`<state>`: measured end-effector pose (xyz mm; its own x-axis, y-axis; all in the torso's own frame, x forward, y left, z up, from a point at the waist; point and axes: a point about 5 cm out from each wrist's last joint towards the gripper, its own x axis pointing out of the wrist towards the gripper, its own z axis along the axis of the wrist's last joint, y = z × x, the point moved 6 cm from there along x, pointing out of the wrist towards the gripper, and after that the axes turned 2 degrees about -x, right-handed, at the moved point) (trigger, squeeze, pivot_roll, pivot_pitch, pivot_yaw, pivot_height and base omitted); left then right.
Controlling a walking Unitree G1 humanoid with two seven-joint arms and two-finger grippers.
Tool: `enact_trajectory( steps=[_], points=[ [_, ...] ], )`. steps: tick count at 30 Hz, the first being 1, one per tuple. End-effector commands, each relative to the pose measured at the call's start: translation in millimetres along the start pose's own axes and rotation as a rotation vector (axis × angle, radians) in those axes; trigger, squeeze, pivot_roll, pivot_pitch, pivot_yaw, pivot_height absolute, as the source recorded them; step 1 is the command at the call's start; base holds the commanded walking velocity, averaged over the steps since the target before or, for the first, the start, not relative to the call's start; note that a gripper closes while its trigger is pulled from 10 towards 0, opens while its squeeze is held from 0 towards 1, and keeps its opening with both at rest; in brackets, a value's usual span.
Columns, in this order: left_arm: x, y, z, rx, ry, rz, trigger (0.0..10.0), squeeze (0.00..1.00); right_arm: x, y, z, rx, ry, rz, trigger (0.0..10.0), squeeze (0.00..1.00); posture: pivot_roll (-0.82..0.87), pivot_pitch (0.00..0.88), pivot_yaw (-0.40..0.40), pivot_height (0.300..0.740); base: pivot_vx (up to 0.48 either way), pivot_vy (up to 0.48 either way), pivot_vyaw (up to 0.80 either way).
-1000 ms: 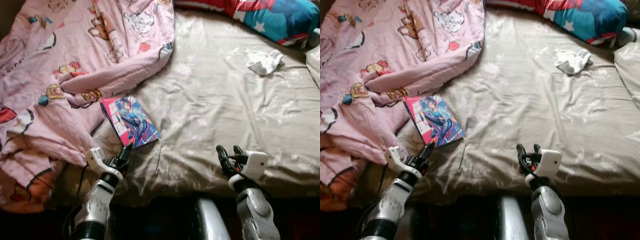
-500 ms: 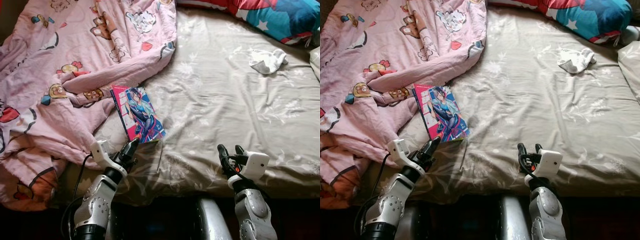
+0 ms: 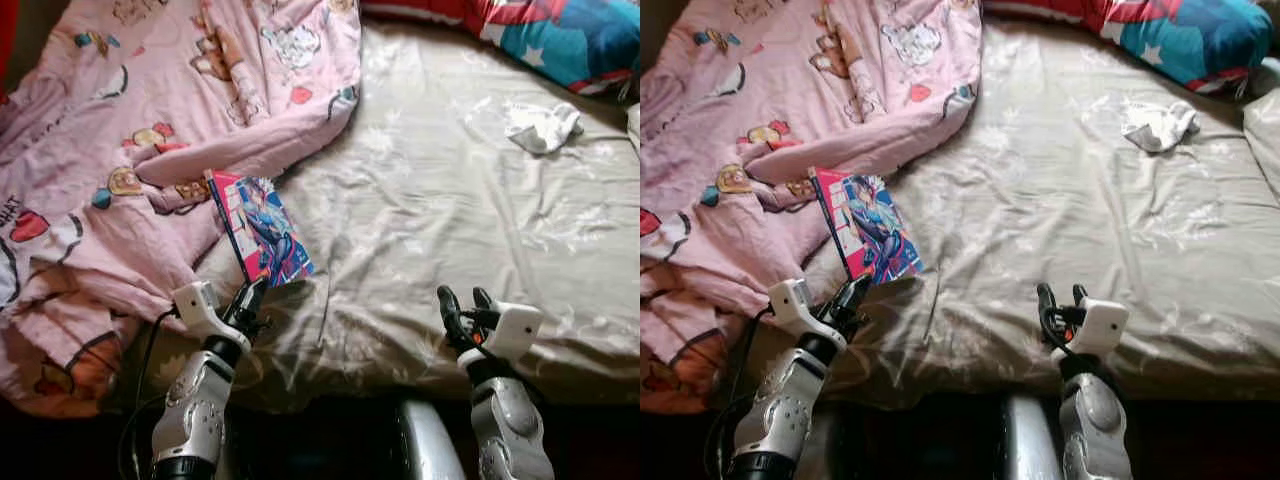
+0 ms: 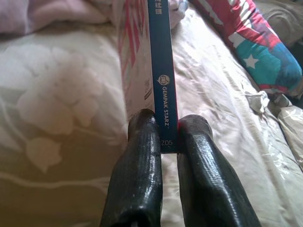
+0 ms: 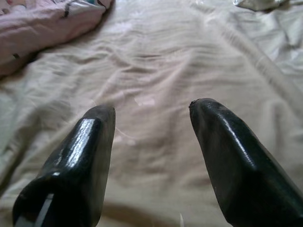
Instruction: Clean up the room
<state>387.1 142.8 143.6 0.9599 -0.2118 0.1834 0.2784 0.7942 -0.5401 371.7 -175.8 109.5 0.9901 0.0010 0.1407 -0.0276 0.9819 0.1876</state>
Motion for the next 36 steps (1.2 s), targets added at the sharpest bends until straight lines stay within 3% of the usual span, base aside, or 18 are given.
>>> enact_trajectory(
  steps=[1,14,28,31,33,35,36],
  points=[
    [-1.6,-4.8,5.9,0.034,-0.029,-0.017,10.0,0.00,-7.7,-3.9,-10.4,-0.007,0.030,-0.011,10.0,0.00,-0.09,0.305,-0.014,0.647,0.000,0.000,0.00],
    [2.7,-9.8,3.6,0.048,-0.031,-0.017,10.0,0.00,-7.4,-7.0,-8.7,-0.013,0.023,-0.010,10.0,0.00,-0.09,0.298,-0.017,0.737,0.000,0.000,0.00],
    [-0.5,-4.8,2.6,0.090,-0.024,0.000,10.0,0.00,-9.4,-16.8,-20.3,-0.013,0.069,-0.052,10.0,0.00,-0.09,0.312,-0.027,0.740,0.000,0.000,0.00],
    [-1.6,-3.5,0.5,0.102,-0.019,0.003,10.0,0.00,-12.3,-20.3,-28.1,-0.014,0.094,-0.061,10.0,0.00,-0.09,0.310,-0.029,0.740,0.000,0.000,0.00],
    [-2.3,-2.3,-2.2,0.109,-0.016,0.011,10.0,0.00,-26.6,-35.6,-54.2,-0.039,0.186,-0.101,10.0,0.00,-0.08,0.293,-0.033,0.740,0.000,0.000,0.00],
    [-2.3,-1.9,-2.8,0.116,-0.015,0.013,10.0,0.00,-33.4,-42.1,-63.2,-0.048,0.219,-0.118,10.0,0.00,-0.08,0.291,-0.033,0.740,0.000,0.000,0.00],
    [-2.4,-1.0,-3.3,0.132,-0.014,0.016,10.0,0.00,-46.6,-55.3,-78.2,-0.066,0.279,-0.156,10.0,0.00,-0.07,0.274,-0.031,0.740,0.000,0.000,0.00]
  ],
)
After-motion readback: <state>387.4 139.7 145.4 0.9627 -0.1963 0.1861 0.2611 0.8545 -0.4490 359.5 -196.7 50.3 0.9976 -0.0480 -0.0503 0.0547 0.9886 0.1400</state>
